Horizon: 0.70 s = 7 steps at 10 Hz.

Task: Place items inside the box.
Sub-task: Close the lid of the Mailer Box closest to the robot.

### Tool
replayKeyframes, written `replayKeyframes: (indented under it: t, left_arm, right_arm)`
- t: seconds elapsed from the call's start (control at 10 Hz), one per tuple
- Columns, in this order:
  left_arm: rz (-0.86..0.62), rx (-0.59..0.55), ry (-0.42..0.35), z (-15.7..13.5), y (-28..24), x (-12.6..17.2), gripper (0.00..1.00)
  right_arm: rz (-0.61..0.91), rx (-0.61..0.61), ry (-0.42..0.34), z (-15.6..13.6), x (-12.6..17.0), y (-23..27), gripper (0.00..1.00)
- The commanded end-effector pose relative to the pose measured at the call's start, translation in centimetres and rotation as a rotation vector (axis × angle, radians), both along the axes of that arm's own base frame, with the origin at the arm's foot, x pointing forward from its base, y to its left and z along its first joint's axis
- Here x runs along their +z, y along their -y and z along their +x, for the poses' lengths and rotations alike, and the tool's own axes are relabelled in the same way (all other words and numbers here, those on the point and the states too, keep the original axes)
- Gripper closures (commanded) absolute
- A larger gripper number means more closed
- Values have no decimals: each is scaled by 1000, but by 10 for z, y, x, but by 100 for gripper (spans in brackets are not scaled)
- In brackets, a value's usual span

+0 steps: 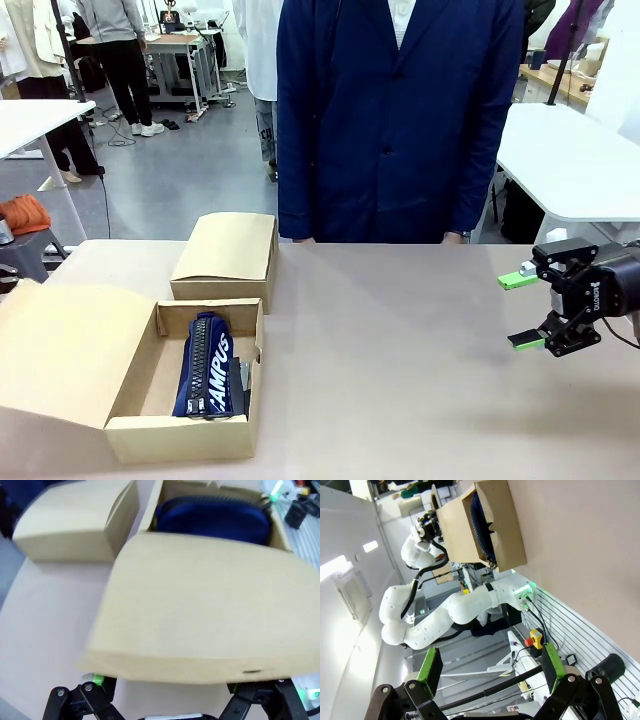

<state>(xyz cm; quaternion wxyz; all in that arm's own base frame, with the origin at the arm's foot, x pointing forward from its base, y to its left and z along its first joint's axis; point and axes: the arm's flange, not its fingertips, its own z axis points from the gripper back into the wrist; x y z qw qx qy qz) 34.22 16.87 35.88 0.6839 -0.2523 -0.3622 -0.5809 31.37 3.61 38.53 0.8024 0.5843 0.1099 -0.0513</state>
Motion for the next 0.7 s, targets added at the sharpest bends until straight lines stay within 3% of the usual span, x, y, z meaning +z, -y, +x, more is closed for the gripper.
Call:
replayKeyframes:
  t: [0.0,0.3,0.6]
  left_arm:
    - [-91,-56,85,-26,7,15,0]
    - [-222,-115,96,-53,39,53,0]
    - [-273,-155,84,-68,131,62,0]
  right_arm:
    - [12,-1,2,0,2,-1,0]
    - [12,-1,2,0,2,-1,0]
    - [12,-1,2,0,2,-1,0]
